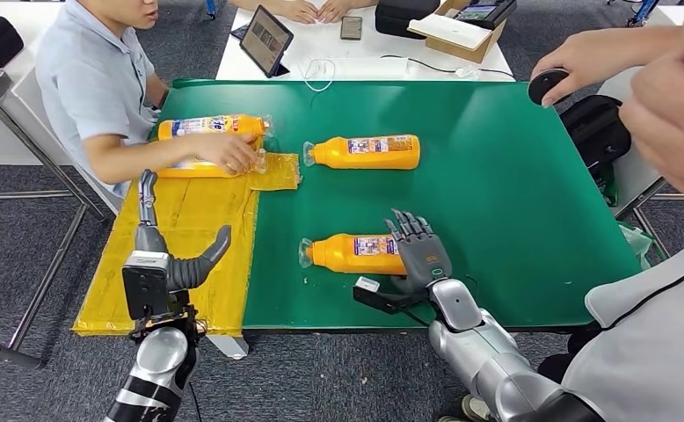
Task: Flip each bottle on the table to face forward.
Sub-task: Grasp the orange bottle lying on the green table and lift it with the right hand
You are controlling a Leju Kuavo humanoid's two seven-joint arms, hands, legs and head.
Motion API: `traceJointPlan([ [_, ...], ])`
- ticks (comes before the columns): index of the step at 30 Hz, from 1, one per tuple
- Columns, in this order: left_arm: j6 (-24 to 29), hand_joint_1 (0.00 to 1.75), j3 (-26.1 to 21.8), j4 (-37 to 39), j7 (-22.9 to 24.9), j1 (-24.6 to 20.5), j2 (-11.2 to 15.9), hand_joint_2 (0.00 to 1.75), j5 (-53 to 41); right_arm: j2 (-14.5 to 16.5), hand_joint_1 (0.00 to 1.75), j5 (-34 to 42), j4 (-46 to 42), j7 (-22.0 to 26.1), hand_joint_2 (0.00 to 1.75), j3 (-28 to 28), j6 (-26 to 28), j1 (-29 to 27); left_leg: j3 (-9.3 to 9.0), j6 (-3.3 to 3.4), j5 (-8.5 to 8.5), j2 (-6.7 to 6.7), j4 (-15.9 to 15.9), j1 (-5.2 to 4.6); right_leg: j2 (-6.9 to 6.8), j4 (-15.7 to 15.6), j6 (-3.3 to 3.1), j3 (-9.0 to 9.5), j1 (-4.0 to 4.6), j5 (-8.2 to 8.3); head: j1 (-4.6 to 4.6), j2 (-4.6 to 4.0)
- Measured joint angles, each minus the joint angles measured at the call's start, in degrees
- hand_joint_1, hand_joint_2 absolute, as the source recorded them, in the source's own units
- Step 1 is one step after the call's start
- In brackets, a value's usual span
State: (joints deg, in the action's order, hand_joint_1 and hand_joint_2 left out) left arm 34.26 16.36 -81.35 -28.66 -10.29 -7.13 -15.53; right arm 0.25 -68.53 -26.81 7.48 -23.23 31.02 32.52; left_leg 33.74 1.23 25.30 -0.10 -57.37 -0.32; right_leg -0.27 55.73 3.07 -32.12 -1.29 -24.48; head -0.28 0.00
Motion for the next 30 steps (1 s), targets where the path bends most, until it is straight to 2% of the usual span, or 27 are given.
traceJointPlan([
  [3,-0.6,0.0,0.3,0.1,1.0,-0.1,0.0,1.75,0.3,0.7,0.04,0.0,1.1,-4.4,1.75,-0.2,-7.2,1.6,-0.16,-0.01,0.02,0.17,0.0,0.0,0.12,0.0,-0.03,0.06,0.0,0.02,0.0,0.0],
  [4,-0.8,0.0,0.3,0.2,1.2,-0.2,0.0,1.75,0.4,1.0,0.24,0.0,1.5,-6.6,1.75,-0.2,-10.8,2.4,-0.26,-0.02,0.04,0.29,0.0,0.0,0.17,0.0,-0.07,0.08,0.01,0.04,-0.01,0.0],
  [7,-1.4,0.0,0.4,0.6,1.9,-0.8,0.0,1.75,0.3,1.9,1.43,0.2,2.8,-12.2,1.75,-0.2,-20.0,4.6,-0.55,-0.03,0.08,0.4,0.0,0.02,0.21,-0.1,-0.16,-0.13,0.04,0.01,-0.01,0.0],
  [8,-1.6,0.0,0.5,0.8,2.1,-1.1,0.0,1.75,0.1,2.0,1.67,0.3,3.1,-13.6,1.75,-0.2,-22.1,5.2,-0.61,-0.03,0.08,0.35,0.0,0.03,0.2,-0.1,-0.16,-0.18,0.05,-0.02,0.0,0.0],
  [9,-1.7,0.0,0.5,1.0,2.2,-1.4,0.0,1.75,0.0,2.2,1.74,0.4,3.4,-14.8,1.75,-0.2,-24.0,5.6,-0.64,-0.02,0.08,0.3,0.0,0.03,0.19,-0.1,-0.15,-0.12,0.05,-0.03,0.01,0.0],
  [12,-2.2,0.0,0.5,1.8,2.6,-2.1,0.0,1.75,-0.2,2.3,1.75,0.4,4.3,-17.6,1.75,-0.2,-27.1,6.6,-0.67,0.06,0.01,0.22,0.0,0.02,0.19,-0.1,-0.16,-0.05,0.04,0.06,0.01,0.0],
  [18,-2.9,0.0,0.5,2.5,2.9,-2.5,0.1,1.75,-0.4,2.3,1.75,0.8,5.3,-19.7,1.75,0.0,-28.7,7.4,-0.78,0.1,-0.04,0.2,0.0,0.01,0.17,-0.1,-0.11,0.15,0.03,0.14,0.01,0.0],
  [27,-3.2,0.0,0.5,2.8,2.9,-2.5,0.1,1.75,-0.5,2.2,1.75,1.4,5.6,-19.4,1.75,0.8,-28.5,7.5,-0.78,0.1,-0.03,0.2,0.0,0.02,0.17,-0.2,-0.11,0.18,0.03,0.14,0.0,0.0],
  [30,-3.5,0.0,0.5,2.8,3.1,-2.4,0.2,1.75,-0.5,2.1,1.75,3.7,5.7,-15.2,1.75,1.5,-25.5,7.0,-0.78,0.1,-0.03,0.21,0.0,0.02,0.18,-0.2,-0.11,0.4,0.04,0.14,0.01,0.0],
])
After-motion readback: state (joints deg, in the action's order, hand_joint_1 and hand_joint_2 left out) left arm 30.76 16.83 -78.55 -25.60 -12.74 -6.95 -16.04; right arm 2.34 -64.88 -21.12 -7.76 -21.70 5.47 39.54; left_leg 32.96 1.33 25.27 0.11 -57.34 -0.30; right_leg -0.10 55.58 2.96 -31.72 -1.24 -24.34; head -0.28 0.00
